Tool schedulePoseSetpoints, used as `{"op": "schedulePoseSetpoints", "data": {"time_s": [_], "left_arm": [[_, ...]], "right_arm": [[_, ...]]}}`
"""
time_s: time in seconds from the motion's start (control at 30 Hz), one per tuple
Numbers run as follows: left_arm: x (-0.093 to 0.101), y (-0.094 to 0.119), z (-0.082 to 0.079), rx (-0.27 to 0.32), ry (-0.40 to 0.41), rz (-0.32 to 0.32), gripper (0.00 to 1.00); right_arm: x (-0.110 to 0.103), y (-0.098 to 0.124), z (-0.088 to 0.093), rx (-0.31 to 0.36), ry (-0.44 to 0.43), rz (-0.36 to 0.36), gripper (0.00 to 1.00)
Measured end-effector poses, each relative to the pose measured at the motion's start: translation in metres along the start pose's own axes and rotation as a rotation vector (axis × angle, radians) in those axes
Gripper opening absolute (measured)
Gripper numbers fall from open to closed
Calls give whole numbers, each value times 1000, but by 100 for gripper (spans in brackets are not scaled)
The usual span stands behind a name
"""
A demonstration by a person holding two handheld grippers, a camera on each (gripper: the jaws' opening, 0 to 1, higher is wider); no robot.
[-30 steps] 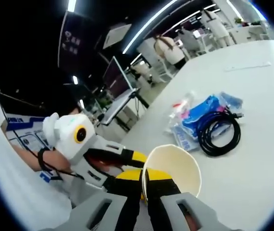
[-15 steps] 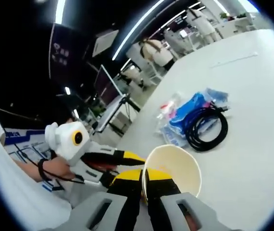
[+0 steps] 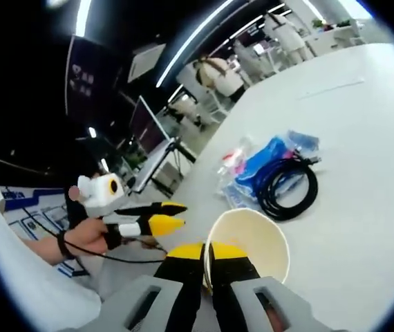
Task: Arrange the tabletop items into an orderly group along one side of the table until the central work area is clear of visible clutter.
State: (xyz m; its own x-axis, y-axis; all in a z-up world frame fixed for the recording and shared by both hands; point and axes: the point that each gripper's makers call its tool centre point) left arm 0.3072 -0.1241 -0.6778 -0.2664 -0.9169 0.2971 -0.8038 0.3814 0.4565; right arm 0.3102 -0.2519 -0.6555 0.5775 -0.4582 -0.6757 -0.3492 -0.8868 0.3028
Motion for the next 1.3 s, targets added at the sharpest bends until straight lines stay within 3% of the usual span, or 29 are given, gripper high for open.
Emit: {"op": "schedulePoseSetpoints", "data": {"time_s": [0.17,0.4,0.6,0.7,0.8,0.93,1.0,1.3], "left_arm": [[-19,7,-5,26,25,-52,33],[-31,13,-12,45,34,-85,33],[-29,13,-10,-1,-76,-66,35],[-28,12,-13,8,-78,-54,35],[-28,11,-10,-39,-180,-46,36],[-21,8,-11,-40,-201,-28,36],[-23,7,-8,-68,-256,-35,36],[-16,0,-19,-22,-221,-31,37]], "right_arm": [[1,6,-10,16,4,12,0],[20,6,-24,31,12,62,0],[37,-3,-43,64,6,113,0],[41,-12,-53,65,13,126,0],[44,-22,-65,62,34,129,0],[43,-41,-81,47,67,124,0],[42,-50,-90,47,85,130,0],[40,-100,-137,72,134,152,0]]}}
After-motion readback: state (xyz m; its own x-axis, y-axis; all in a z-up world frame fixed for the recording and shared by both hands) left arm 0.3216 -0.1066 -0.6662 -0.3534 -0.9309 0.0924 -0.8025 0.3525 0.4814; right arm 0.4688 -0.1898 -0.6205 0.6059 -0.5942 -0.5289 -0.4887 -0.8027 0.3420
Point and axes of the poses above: the point that each gripper's makers call its tool centre point, and the gripper's own axes: y roughly backward along the fingers, x roughly to its right, z roughly out of its underside, and after that the axes turned 9 degrees about x, right-handed
